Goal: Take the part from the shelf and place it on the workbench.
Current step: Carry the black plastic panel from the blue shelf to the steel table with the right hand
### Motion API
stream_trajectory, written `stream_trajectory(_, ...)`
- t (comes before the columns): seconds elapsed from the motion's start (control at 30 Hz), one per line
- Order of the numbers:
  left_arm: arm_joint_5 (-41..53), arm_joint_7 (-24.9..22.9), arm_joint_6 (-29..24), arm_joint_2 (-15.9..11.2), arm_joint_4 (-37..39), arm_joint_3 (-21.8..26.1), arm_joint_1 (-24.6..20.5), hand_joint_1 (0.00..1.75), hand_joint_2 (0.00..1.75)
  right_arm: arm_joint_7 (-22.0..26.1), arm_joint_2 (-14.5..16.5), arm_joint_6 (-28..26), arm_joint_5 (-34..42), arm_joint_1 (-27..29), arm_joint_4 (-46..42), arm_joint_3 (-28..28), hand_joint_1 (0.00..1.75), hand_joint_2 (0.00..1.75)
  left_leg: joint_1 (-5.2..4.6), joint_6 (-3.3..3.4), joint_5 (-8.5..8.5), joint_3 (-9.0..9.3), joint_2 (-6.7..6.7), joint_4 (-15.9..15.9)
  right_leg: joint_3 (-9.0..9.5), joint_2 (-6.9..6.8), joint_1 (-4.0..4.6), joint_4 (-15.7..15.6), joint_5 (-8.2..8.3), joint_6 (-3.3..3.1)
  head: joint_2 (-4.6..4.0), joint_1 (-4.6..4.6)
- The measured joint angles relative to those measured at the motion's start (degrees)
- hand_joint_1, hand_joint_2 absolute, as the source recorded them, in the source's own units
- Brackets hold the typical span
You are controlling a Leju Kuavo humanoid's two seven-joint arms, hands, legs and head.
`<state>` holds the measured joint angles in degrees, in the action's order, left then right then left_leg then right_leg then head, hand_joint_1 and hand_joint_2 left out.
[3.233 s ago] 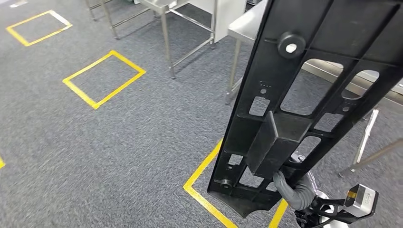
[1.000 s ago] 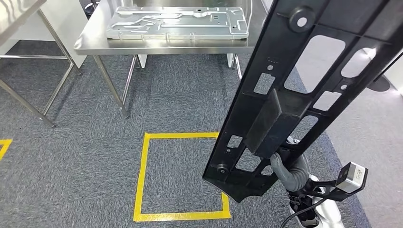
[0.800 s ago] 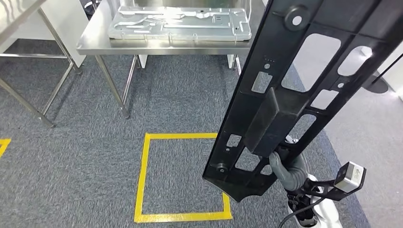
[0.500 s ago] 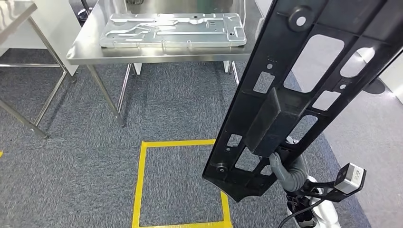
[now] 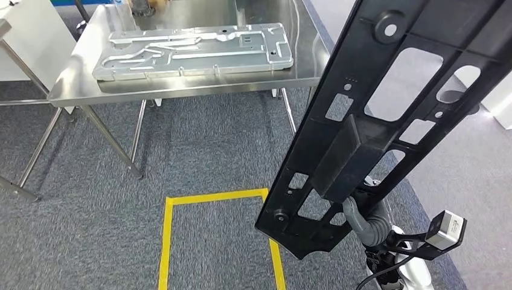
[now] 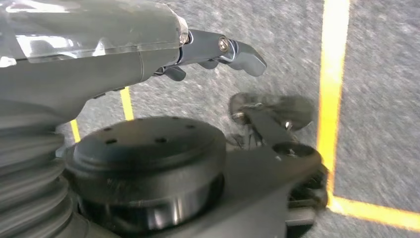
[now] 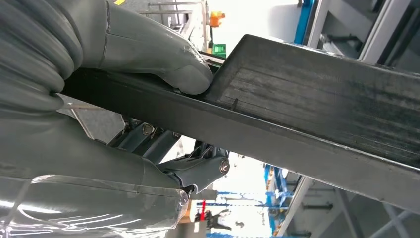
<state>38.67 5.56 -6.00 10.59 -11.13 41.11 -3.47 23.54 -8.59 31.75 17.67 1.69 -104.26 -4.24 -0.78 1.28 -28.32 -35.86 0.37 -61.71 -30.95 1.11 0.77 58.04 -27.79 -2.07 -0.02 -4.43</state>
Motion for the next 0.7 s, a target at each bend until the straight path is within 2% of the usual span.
stream_trajectory(0.03, 0.0, 0.0, 0.0, 0.0, 0.0, 0.1, 0.0, 0.0, 1.75, -0.1, 0.0, 0.1, -0.1, -0.3, 0.1, 0.0, 1.75, 1.75, -0.34, 0.37, 2.63, 0.23, -0.15, 2.1, 0.18, 0.11, -0.02, 0.0, -0.33, 0.18, 0.0, 0.0)
stream_trajectory(0.07, -0.1, 0.1, 0.0, -0.1, 0.0, 0.2, -0.1, 0.0, 1.75, -0.2, 0.0, 0.2, -0.2, -0.5, 0.3, -0.1, 1.75, 1.75, -0.55, 0.62, 3.99, 0.23, -0.32, 3.0, 0.18, 0.21, -0.07, 0.0, -0.55, 0.4, 0.0, 0.0)
stream_trajectory(0.17, -0.2, 0.2, -0.2, -0.1, 0.0, 0.5, -0.1, 0.0, 1.75, -0.4, 0.1, 0.3, -0.2, -1.1, 0.5, -0.3, 1.75, 1.75, -0.28, 1.02, 4.59, 0.85, -0.41, 4.1, 0.25, 0.13, -0.09, 0.1, -1.25, 1.23, 0.0, 0.0)
stream_trajectory(0.2, -0.2, 0.2, -0.2, -0.1, 0.0, 0.6, -0.1, 0.0, 1.75, -0.4, 0.1, 0.3, -0.2, -1.3, 0.5, -0.3, 1.75, 1.75, -0.07, 1.14, 4.74, 1.26, -0.37, 4.7, -0.2, -0.02, -0.12, 1.3, -2.07, 1.58, 0.0, 0.0)
stream_trajectory(0.23, -0.2, 0.3, -0.2, -0.1, 0.0, 0.6, -0.2, 0.0, 1.75, -0.4, 0.2, 0.3, -0.2, -1.5, 0.5, -0.3, 1.75, 1.75, 0.16, 1.25, 4.83, 1.65, -0.33, 5.2, -1.3, -0.19, -0.22, 3.6, -3.37, 1.96, 0.0, 0.0)
stream_trajectory(0.3, -0.2, 0.4, -0.2, 0.0, 0.0, 0.6, -0.3, 0.0, 1.75, -0.4, 0.3, 0.3, -0.2, -1.6, 0.5, -0.3, 1.75, 1.75, 0.22, 1.33, 4.62, 1.92, -0.34, 5.4, -5.37, -0.34, -0.8, 10.8, -6.46, 2.75, 0.0, 0.01)
stream_trajectory(0.33, -0.2, 0.5, -0.2, 0.0, 0.0, 0.6, -0.3, 0.0, 1.75, -0.4, 0.3, 0.3, -0.2, -1.6, 0.6, -0.3, 1.75, 1.75, 0.29, 1.26, 4.44, 1.97, -0.33, 5.3, -7.43, -0.37, -1.18, 13.9, -7.23, 3.16, 0.0, 0.0)
stream_trajectory(0.37, -0.2, 0.5, -0.1, 0.0, 0.0, 0.6, -0.3, 0.0, 1.75, -0.4, 0.3, 0.3, -0.2, -1.6, 0.7, -0.3, 1.75, 1.75, 0.4, 1.08, 4.21, 2.05, -0.33, 5.2, -8.68, -0.42, -1.57, 15.4, -6.91, 3.59, 0.0, 0.01)
stream_trajectory(0.4, -0.2, 0.5, -0.1, 0.0, 0.0, 0.7, -0.2, 0.0, 1.75, -0.4, 0.3, 0.3, -0.2, -1.6, 0.8, -0.3, 1.75, 1.75, 0.59, 0.82, 3.93, 2.17, -0.34, 5.0, -8.79, -0.51, -1.96, 14.5, -5.44, 4.03, 0.0, 0.01)
stream_trajectory(0.47, -0.2, 0.5, 0.1, 0.0, 0.0, 0.7, -0.2, 0.0, 1.75, -0.4, 0.3, 0.3, -0.2, -1.6, 0.9, -0.3, 1.75, 1.75, 1.04, 0.09, 3.18, 2.42, -0.35, 4.3, -6.11, -0.83, -2.76, 7.5, -0.95, 5.03, 0.0, 0.01)
stream_trajectory(0.5, -0.2, 0.5, 0.2, -0.1, 0.0, 0.7, -0.3, 0.0, 1.75, -0.5, 0.3, 0.3, -0.2, -1.7, 1.0, -0.4, 1.75, 1.75, 1.16, -0.36, 2.74, 2.44, -0.41, 3.8, -4.64, -0.81, -2.87, 4.1, 0.55, 5.2, 0.0, 0.01)
stream_trajectory(0.53, -0.3, 0.6, 0.3, -0.1, 0.0, 0.7, -0.4, 0.0, 1.75, -0.5, 0.3, 0.2, -0.2, -1.8, 1.0, -0.4, 1.75, 1.75, 1.2, -0.77, 2.39, 2.42, -0.47, 3.4, -3.67, -0.72, -2.9, 2.0, 1.27, 5.05, 0.0, 0.01)
stream_trajectory(0.57, -0.3, 0.6, 0.4, -0.1, 0.0, 0.7, -0.4, 0.0, 1.75, -0.5, 0.3, 0.2, -0.3, -1.8, 1.1, -0.5, 1.75, 1.75, 1.17, -1.14, 2.15, 2.38, -0.52, 3.2, -3.3, -0.57, -2.76, 1.1, 1.25, 4.65, 0.0, 0.01)
stream_trajectory(0.67, -0.2, 0.6, 0.5, -0.1, 0.0, 0.7, -0.5, 0.0, 1.75, -0.6, 0.3, 0.2, -0.3, -1.8, 1.1, -0.5, 1.75, 1.75, 1.51, -2.17, 1.52, 2.46, -0.5, 2.9, -3.08, -0.31, -2.28, 1.2, 0.88, 2.83, 0.0, -0.01)
stream_trajectory(0.7, -0.2, 0.6, 0.5, 0.0, 0.0, 0.7, -0.5, 0.0, 1.75, -0.5, 0.3, 0.2, -0.3, -1.8, 1.1, -0.5, 1.75, 1.75, 1.64, -2.43, 0.83, 2.08, -0.45, 1.9, -2.85, -0.31, -2.21, 1.1, 0.72, 2.32, 0.0, -0.01)
